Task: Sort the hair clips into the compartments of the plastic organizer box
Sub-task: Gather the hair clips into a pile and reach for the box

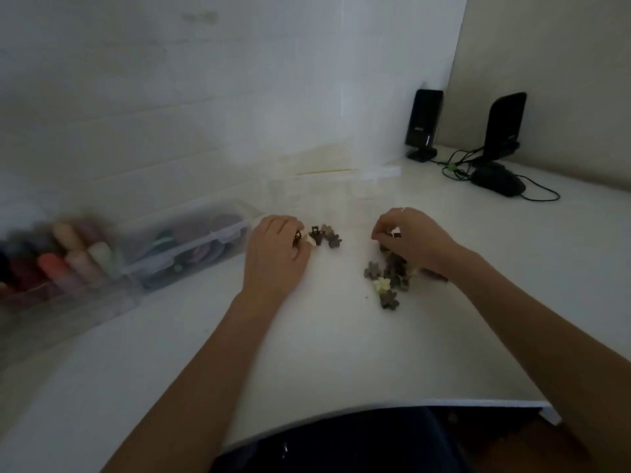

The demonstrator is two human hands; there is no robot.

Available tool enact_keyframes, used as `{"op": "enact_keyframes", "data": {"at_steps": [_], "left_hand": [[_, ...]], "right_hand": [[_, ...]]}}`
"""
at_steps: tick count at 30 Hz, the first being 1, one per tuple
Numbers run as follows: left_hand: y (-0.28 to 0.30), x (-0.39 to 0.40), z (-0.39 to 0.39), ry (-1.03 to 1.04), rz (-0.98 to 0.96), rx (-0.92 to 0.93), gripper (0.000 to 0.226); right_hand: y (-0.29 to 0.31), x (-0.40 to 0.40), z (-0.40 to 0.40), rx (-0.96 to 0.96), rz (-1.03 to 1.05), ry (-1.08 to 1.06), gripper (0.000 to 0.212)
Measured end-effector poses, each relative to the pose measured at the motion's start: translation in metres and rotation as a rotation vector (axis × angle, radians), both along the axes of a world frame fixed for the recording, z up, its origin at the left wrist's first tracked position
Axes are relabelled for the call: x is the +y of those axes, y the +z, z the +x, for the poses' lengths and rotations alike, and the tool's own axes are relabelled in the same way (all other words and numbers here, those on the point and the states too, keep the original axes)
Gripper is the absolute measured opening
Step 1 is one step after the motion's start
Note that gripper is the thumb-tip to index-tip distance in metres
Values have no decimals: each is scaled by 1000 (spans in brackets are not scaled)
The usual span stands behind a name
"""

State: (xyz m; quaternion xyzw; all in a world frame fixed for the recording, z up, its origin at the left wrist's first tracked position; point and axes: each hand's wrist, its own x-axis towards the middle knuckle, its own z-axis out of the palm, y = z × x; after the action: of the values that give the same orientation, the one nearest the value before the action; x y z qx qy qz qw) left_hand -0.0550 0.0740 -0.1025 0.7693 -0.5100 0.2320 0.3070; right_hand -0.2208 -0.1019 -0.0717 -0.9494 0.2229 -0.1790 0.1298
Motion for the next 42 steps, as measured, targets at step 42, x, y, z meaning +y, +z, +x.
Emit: {"op": "enact_keyframes", "data": {"at_steps": [42], "left_hand": [[6,-65,-114,-108,-3,994,38]], "right_hand": [[-30,7,-75,-351,778,-203,57]]}}
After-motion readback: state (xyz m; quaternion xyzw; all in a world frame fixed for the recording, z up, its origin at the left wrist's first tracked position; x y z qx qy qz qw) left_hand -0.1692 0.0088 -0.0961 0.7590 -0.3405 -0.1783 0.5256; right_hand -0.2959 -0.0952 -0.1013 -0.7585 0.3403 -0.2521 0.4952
